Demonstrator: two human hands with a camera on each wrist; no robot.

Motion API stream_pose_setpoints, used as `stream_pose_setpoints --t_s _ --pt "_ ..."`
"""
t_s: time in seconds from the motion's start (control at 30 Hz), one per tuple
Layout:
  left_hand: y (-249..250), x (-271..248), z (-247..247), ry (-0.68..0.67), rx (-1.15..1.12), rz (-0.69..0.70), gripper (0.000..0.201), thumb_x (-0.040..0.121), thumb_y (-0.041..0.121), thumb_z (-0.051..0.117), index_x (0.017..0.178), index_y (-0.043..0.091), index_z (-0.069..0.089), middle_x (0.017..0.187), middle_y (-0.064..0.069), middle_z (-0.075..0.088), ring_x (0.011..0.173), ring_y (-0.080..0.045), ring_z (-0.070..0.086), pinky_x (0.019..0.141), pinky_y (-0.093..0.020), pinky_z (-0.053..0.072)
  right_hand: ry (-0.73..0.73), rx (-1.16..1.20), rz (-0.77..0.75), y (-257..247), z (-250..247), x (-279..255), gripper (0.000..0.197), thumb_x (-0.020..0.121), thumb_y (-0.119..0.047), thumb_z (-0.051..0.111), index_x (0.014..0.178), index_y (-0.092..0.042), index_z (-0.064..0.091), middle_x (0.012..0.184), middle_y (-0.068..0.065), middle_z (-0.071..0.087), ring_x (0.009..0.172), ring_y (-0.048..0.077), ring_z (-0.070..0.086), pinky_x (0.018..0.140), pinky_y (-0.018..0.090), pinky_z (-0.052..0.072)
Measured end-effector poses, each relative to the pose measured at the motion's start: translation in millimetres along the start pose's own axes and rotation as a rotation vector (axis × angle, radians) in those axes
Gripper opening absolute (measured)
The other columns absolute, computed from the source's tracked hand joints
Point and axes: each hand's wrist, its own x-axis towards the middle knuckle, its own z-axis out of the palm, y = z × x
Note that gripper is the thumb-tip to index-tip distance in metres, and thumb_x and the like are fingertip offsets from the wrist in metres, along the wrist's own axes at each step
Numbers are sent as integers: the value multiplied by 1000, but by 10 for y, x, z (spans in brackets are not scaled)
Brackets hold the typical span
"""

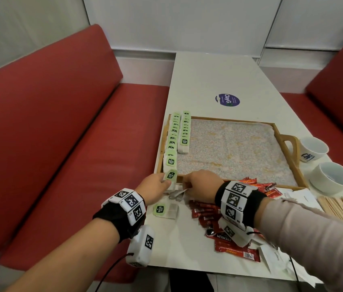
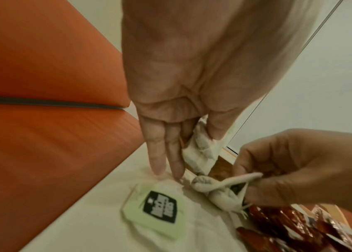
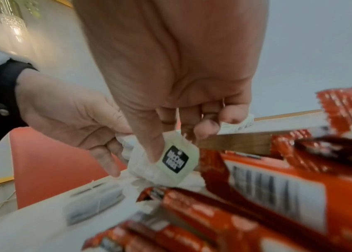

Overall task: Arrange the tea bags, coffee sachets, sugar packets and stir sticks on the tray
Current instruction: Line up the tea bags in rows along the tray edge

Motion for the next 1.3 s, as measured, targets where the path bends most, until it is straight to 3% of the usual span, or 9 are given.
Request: stream_pose_setpoints --t_s 0.17,0.37,0.43,0.63,0.73,0.8,0.97,1.13,1.3 --pt "38 -8 -7 -11 -35 -5 27 100 17 41 118 9 59 115 -10 65 108 -27 59 90 -35 46 58 -24 -39 8 -119 28 7 91 -16 54 85 -21 53 83 2 56 77 23 51 66 29 37" --pt "113 -35 -16 -23 -237 -52 29 97 9 38 122 12 54 108 -10 62 91 -21 62 66 -30 52 -33 31 -150 -43 -309 53 22 89 -21 62 111 -17 66 100 4 68 92 22 60 81 33 48" --pt "167 -82 -14 -69 -383 -91 31 97 5 37 123 12 52 106 -11 61 84 -20 63 61 -29 56 -14 -7 -158 -81 -331 75 21 90 -21 61 110 -15 64 101 5 67 93 24 60 83 35 49" --pt "167 -189 -75 -113 -546 -68 27 94 26 55 120 17 53 110 -7 65 89 -22 67 62 -33 57 123 82 -120 -219 -283 150 10 89 -17 57 98 -16 61 101 6 63 92 24 58 78 31 46" --pt "80 -222 -106 -46 -453 -16 27 90 5 57 115 13 54 91 -4 66 73 -13 66 60 -27 56 175 256 -49 -271 -204 197 16 85 -25 66 94 -15 57 98 4 60 90 22 57 75 29 44" --pt "14 -217 -153 39 -429 -41 29 89 -2 54 116 9 53 95 -10 66 73 -17 66 59 -26 57 204 322 23 -287 -155 214 18 87 -31 64 91 -17 54 93 3 61 85 21 57 72 30 44" --pt "-100 -230 -281 212 -442 -103 25 89 -3 54 111 9 53 109 -18 64 86 -30 68 67 -35 60 16 195 -18 -394 14 146 17 84 -23 69 95 -12 62 99 5 66 87 19 58 78 31 47" --pt "-93 -246 -298 230 -475 -87 24 89 -5 52 107 11 52 106 -15 63 78 -21 64 60 -28 58 -71 -6 -53 -575 220 85 40 76 -20 73 111 -14 53 109 5 60 96 25 58 76 32 47" --pt "-55 -207 -286 226 -491 -92 26 89 -4 53 112 9 51 111 -19 63 89 -32 66 75 -43 58 -111 -102 -64 -587 272 103 46 78 -17 69 116 -9 45 110 10 61 94 29 59 70 33 44"
